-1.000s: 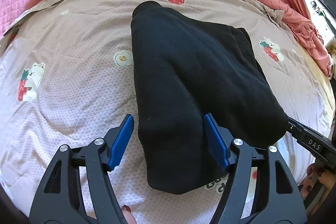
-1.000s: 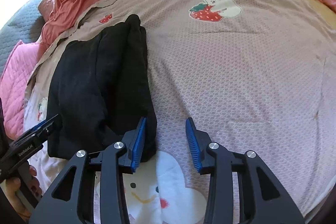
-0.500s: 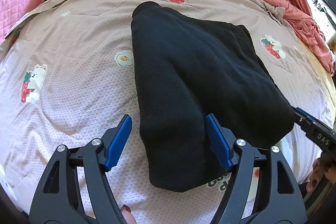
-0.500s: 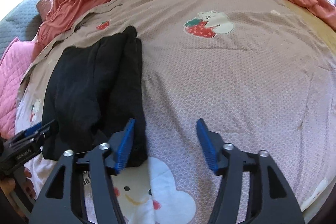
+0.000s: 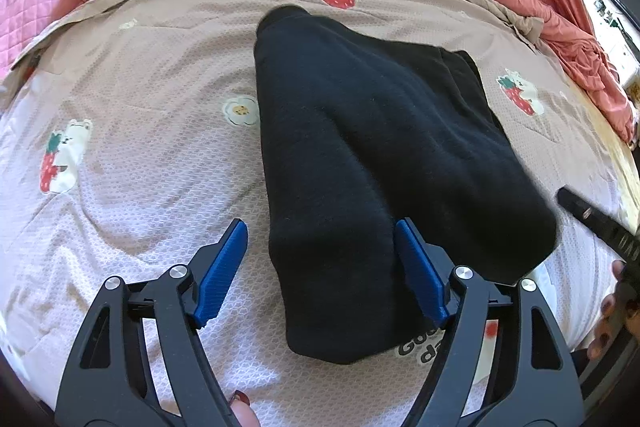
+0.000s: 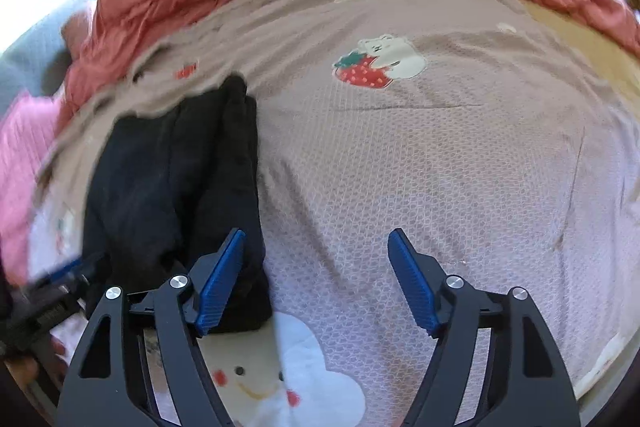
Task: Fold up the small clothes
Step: 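Lower both open tools to the folded black shirt's end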
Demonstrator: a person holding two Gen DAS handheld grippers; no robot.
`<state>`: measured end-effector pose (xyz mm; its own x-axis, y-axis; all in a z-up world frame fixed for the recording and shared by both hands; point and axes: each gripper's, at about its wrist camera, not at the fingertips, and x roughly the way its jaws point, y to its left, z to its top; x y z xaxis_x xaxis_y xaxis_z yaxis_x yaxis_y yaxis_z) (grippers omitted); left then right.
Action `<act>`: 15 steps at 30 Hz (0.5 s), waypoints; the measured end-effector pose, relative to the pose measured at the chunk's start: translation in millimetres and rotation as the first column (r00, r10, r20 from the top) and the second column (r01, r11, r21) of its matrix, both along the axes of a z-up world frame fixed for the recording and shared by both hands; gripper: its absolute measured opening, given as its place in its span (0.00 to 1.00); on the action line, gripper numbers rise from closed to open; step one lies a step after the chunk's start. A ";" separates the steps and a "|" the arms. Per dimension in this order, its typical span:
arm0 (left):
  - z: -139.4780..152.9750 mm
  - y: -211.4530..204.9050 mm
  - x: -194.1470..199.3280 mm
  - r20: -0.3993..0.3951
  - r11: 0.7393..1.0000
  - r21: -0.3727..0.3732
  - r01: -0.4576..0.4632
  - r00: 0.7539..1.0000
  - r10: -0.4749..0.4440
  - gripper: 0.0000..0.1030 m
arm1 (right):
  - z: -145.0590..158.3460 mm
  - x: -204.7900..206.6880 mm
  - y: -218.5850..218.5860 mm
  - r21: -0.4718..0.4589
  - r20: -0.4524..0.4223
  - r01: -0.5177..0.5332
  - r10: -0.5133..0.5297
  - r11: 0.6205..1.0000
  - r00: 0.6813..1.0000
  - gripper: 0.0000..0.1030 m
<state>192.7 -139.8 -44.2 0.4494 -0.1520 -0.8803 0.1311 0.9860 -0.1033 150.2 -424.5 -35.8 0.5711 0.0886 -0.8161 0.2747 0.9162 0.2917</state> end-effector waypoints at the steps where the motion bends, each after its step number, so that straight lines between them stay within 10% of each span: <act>1: 2.8 1.1 -1.6 0.006 1.000 -0.008 0.002 1.000 -0.002 0.66 | 5.2 -3.7 -9.1 0.018 0.032 0.040 -0.041 0.999 0.999 0.69; 7: 16.4 -9.2 -18.4 0.061 0.998 -0.009 0.059 0.996 -0.059 0.64 | 32.0 -6.0 1.2 0.061 0.208 -0.095 0.080 0.994 0.975 0.62; 15: -15.8 -18.7 -25.2 -0.013 0.994 0.038 0.100 0.995 -0.099 0.63 | 9.7 37.6 33.2 0.244 0.160 -0.301 0.267 0.922 0.950 0.50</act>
